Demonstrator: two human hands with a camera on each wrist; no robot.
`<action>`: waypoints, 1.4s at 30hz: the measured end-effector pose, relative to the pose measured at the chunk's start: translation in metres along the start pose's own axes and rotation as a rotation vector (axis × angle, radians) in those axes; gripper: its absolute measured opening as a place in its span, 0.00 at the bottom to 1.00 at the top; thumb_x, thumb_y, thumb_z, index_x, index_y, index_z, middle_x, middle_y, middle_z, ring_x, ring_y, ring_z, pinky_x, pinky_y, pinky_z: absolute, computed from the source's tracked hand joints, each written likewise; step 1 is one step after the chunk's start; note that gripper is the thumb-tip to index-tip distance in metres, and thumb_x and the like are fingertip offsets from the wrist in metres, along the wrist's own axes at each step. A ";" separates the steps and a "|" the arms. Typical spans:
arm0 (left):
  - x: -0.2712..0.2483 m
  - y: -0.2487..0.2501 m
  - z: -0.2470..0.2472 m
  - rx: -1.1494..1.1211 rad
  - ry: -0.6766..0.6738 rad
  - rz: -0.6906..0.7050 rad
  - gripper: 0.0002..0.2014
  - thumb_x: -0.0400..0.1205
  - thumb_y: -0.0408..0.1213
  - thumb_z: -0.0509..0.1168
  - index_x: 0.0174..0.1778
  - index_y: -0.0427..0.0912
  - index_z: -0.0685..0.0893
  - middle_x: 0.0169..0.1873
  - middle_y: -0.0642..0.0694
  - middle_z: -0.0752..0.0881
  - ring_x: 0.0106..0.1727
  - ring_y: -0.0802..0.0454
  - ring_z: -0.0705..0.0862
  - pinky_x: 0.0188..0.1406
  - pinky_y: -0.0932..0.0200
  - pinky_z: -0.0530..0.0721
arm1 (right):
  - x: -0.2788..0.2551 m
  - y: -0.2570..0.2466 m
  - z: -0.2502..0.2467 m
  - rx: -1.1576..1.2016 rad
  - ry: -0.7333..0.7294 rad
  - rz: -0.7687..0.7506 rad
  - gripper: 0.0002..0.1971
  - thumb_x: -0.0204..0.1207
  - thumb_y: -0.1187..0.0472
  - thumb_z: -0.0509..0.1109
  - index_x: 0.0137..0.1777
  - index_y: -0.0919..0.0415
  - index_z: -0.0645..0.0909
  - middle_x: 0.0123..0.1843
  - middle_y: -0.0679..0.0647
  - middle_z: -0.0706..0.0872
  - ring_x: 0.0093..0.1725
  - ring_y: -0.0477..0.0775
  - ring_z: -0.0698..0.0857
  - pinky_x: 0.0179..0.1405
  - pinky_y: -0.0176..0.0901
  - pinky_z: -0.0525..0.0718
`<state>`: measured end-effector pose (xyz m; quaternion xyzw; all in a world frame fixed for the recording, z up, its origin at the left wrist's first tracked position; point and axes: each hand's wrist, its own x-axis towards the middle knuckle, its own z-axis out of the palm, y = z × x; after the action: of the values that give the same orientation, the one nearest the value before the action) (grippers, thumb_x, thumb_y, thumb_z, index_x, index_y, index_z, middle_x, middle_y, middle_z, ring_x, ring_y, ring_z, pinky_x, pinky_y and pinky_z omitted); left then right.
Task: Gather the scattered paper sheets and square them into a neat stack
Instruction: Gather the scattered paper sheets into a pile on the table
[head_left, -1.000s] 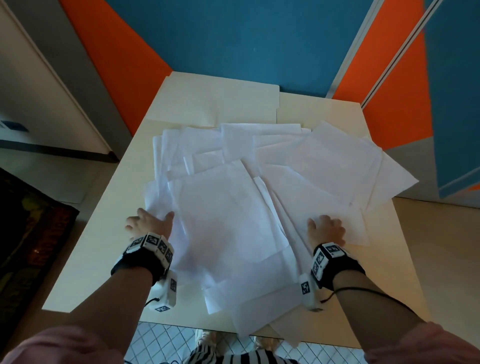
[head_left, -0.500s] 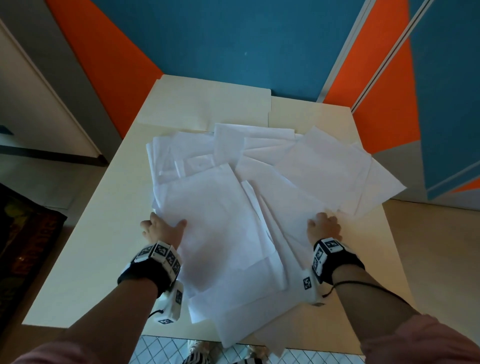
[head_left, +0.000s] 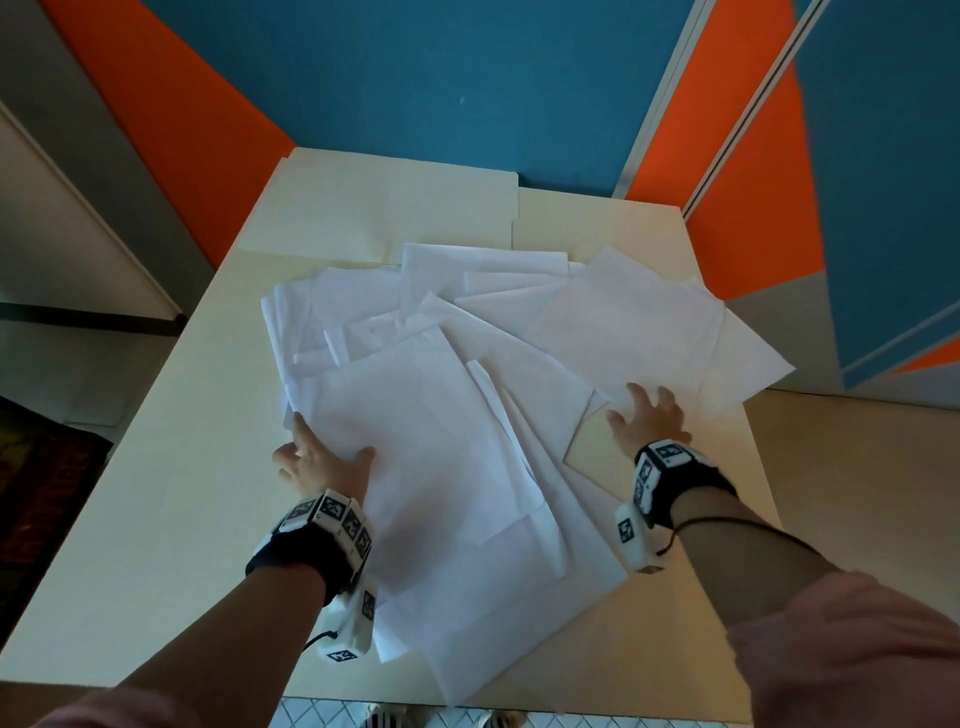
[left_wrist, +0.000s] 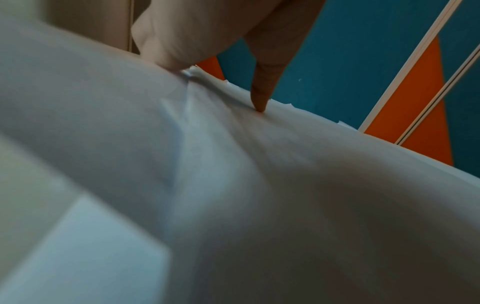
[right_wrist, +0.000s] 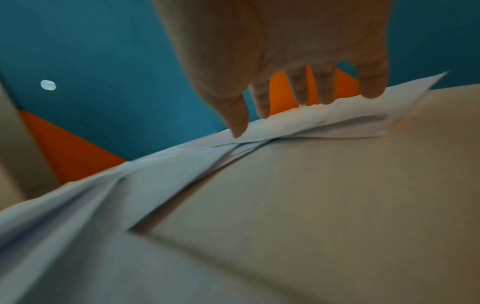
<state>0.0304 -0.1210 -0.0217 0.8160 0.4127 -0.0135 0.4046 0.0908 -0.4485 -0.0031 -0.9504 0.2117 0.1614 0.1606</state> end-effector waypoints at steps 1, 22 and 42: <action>-0.001 0.002 0.002 0.002 -0.001 0.007 0.48 0.70 0.38 0.74 0.82 0.48 0.53 0.73 0.32 0.61 0.72 0.33 0.63 0.72 0.41 0.66 | 0.008 0.007 -0.003 -0.006 -0.041 0.016 0.27 0.82 0.47 0.56 0.80 0.49 0.58 0.83 0.59 0.52 0.80 0.64 0.56 0.76 0.64 0.62; -0.007 0.000 0.034 0.022 0.073 0.049 0.33 0.66 0.41 0.78 0.67 0.40 0.77 0.74 0.33 0.60 0.75 0.34 0.62 0.77 0.48 0.64 | 0.032 0.026 -0.031 -0.170 -0.176 -0.092 0.32 0.72 0.47 0.69 0.74 0.55 0.66 0.72 0.64 0.64 0.73 0.68 0.64 0.69 0.59 0.73; -0.003 -0.001 0.039 0.046 0.122 0.043 0.31 0.65 0.41 0.79 0.64 0.40 0.78 0.72 0.32 0.63 0.72 0.33 0.64 0.75 0.47 0.67 | 0.079 0.054 -0.048 0.109 -0.049 0.316 0.58 0.57 0.47 0.83 0.80 0.61 0.50 0.81 0.65 0.56 0.81 0.67 0.57 0.75 0.64 0.63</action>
<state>0.0401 -0.1490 -0.0476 0.8329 0.4187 0.0354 0.3601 0.1454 -0.5404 -0.0026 -0.8909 0.3631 0.1962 0.1895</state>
